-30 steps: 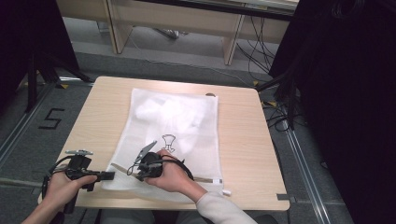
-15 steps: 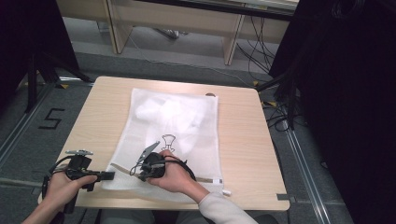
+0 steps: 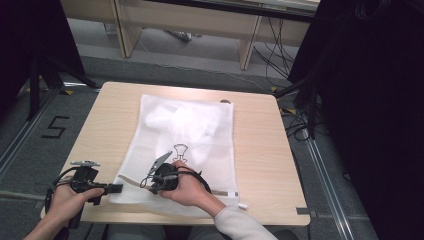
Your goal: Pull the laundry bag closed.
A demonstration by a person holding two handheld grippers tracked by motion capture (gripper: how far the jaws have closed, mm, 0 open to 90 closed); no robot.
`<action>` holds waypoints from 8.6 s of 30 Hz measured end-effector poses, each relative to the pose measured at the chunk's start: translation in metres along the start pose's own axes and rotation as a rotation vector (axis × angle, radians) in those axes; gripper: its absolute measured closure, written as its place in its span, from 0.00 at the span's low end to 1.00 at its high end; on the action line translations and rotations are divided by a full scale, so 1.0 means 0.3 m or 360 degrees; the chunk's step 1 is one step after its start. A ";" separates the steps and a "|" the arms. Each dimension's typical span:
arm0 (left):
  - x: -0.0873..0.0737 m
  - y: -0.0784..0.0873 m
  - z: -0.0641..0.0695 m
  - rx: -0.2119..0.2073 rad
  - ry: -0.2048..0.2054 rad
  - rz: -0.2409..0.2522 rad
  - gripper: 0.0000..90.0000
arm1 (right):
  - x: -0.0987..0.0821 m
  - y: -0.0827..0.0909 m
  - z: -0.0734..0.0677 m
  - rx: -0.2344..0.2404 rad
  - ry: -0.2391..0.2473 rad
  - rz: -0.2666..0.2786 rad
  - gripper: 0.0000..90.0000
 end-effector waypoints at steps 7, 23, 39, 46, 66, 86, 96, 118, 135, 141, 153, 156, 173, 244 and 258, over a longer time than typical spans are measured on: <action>0.000 0.001 -0.001 -0.0005 0.0001 0.0005 0.96 | -0.015 0.012 0.005 0.0004 -0.0012 -0.0004 0.92; 0.000 0.001 0.001 0.0010 -0.0006 0.0004 0.96 | -0.027 0.026 0.004 -0.0005 -0.0026 -0.0015 0.92; 0.000 0.001 0.001 0.0011 -0.0011 0.0003 0.96 | -0.034 0.039 0.008 0.0001 -0.0006 -0.0014 0.92; -0.001 0.001 0.001 0.0011 -0.0009 0.0006 0.96 | -0.037 0.042 0.007 -0.0004 -0.0018 -0.0018 0.92; -0.001 -0.001 0.000 0.0023 -0.0008 0.0009 0.96 | -0.067 0.062 0.015 0.0000 -0.0048 -0.0041 0.92; 0.000 -0.001 0.001 0.0026 -0.0018 -0.0004 0.96 | -0.088 0.073 0.020 0.0003 -0.0041 -0.0041 0.92; 0.000 -0.002 0.000 0.0029 -0.0015 -0.0002 0.96 | -0.109 0.084 0.025 -0.0009 -0.0062 -0.0055 0.92; 0.000 -0.001 -0.001 0.0034 -0.0011 0.0002 0.95 | -0.139 0.109 0.036 -0.0022 -0.0049 -0.0050 0.92; -0.001 -0.003 0.000 0.0049 -0.0007 0.0018 0.95 | -0.180 0.136 0.044 -0.0024 -0.0075 -0.0040 0.92; 0.000 -0.001 -0.004 0.0034 -0.0002 0.0001 0.95 | -0.192 0.147 0.045 -0.0031 -0.0076 -0.0047 0.92; 0.001 -0.005 -0.006 0.0048 0.0004 -0.0001 0.95 | -0.218 0.165 0.049 -0.0046 -0.0073 -0.0042 0.92; 0.001 -0.005 -0.009 0.0032 0.0010 -0.0007 0.95 | -0.225 0.173 0.047 -0.0055 -0.0079 -0.0034 0.92; 0.002 -0.005 -0.008 0.0036 0.0006 -0.0013 0.95 | -0.280 0.195 0.052 -0.0049 -0.0104 -0.0038 0.92; 0.002 -0.007 -0.005 0.0055 0.0021 0.0027 0.95 | -0.386 0.222 0.074 -0.0079 -0.0171 -0.0038 0.92; 0.002 -0.007 -0.006 0.0056 0.0021 0.0027 0.95 | -0.403 0.231 0.077 -0.0077 -0.0183 -0.0044 0.92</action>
Point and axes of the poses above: each handheld gripper's, and its own axes: y roughly backward along the jaws, x roughly out of its top, z roughly to its right, the point moved 1 cm from there along -y, roughly forward along the jaws, and after that the axes turned 15 degrees about -z, right-handed, at the moved point
